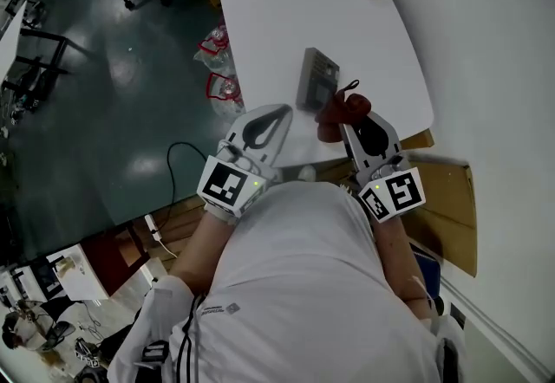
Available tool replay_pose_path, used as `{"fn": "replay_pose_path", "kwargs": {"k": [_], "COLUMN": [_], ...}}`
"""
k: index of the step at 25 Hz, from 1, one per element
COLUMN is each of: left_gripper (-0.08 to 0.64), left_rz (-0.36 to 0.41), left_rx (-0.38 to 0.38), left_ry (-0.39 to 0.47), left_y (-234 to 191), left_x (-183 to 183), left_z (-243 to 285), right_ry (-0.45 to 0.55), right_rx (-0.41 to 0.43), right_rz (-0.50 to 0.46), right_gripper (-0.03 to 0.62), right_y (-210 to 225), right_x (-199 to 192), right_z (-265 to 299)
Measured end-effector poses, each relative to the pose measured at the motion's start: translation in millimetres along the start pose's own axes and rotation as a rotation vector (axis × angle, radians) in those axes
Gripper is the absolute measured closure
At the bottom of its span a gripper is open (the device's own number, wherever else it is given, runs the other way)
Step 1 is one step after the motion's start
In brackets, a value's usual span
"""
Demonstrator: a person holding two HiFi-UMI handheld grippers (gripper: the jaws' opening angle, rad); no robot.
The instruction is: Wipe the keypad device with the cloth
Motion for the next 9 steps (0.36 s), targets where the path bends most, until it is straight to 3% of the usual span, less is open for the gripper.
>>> {"fn": "replay_pose_path", "kwargs": {"k": [9], "left_gripper": [0.548], "left_rz": [0.002], "left_rx": [0.008], "left_ry": [-0.019], "left_y": [4.0], "left_x": [-3.9], "left_z": [-4.1], "right_ry": [-0.008], "right_rx": [-0.007], "right_rz": [0.001], "right_gripper": [0.514], "right_y": [0.9], "right_x": [-3.2], "right_z": [-8.2]}}
Point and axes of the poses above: the fingertips, and each gripper's own axes: z forward along the fingers, y to its right, x out of its top, the point moved 4 cm from there along -z, backward along the fingers, and after that the axes turned 3 degrees about -x, right-handed, at the moved point
